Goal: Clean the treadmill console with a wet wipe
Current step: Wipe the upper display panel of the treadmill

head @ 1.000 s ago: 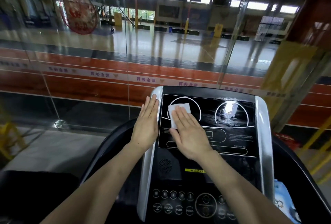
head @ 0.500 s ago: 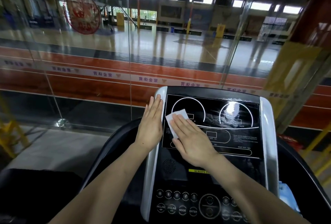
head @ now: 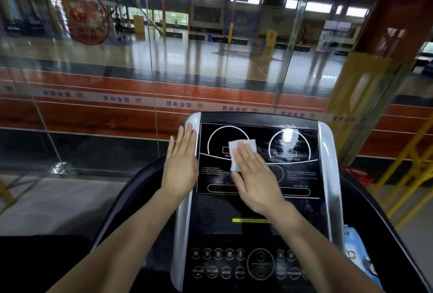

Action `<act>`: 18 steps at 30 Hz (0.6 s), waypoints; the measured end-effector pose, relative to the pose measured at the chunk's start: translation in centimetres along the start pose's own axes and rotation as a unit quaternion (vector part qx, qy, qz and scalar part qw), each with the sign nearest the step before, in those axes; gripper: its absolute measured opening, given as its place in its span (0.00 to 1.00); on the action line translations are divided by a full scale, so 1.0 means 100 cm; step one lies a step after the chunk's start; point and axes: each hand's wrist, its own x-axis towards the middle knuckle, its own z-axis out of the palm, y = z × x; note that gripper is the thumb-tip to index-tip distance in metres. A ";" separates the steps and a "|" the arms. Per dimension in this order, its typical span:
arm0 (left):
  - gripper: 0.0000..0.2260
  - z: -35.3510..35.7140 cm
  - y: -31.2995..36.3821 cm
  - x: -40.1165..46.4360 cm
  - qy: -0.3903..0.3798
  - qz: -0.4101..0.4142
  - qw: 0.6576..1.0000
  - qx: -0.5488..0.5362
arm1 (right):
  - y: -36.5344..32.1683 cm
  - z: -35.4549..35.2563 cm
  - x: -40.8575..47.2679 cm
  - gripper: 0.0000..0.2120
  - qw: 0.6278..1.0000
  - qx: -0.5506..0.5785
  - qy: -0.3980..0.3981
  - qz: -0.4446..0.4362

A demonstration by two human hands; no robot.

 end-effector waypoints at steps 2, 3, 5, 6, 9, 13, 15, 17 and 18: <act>0.30 -0.001 0.003 0.000 0.002 -0.003 1.000 0.015 | 0.037 -0.008 -0.021 0.32 0.996 0.011 0.020 0.082; 0.30 -0.001 0.004 0.001 0.004 -0.001 1.000 0.023 | 0.051 -0.011 -0.028 0.32 0.993 0.015 0.026 0.116; 0.30 -0.002 0.008 0.002 0.004 0.005 0.999 0.041 | 0.053 -0.013 -0.029 0.33 0.986 0.016 0.035 0.163; 0.29 -0.002 0.009 0.002 0.004 0.007 0.999 0.049 | 0.043 -0.010 -0.024 0.34 0.984 0.017 0.041 0.174; 0.28 -0.001 0.011 0.002 0.004 0.007 0.997 0.072 | -0.010 0.003 0.002 0.35 0.991 0.031 0.041 0.127; 0.28 -0.002 0.013 0.003 -0.001 -0.006 0.995 0.097 | -0.030 0.007 0.007 0.34 0.999 0.019 0.006 0.044; 0.29 -0.003 0.019 0.006 -0.004 -0.026 0.994 0.106 | 0.000 -0.001 -0.005 0.34 0.998 0.007 0.015 0.067; 0.30 -0.003 0.026 0.007 -0.009 -0.041 0.992 0.120 | 0.045 -0.008 -0.025 0.35 0.990 0.016 0.047 0.134; 0.30 -0.003 0.028 0.006 -0.008 -0.042 0.991 0.127 | 0.067 -0.011 -0.036 0.36 0.983 0.028 0.057 0.174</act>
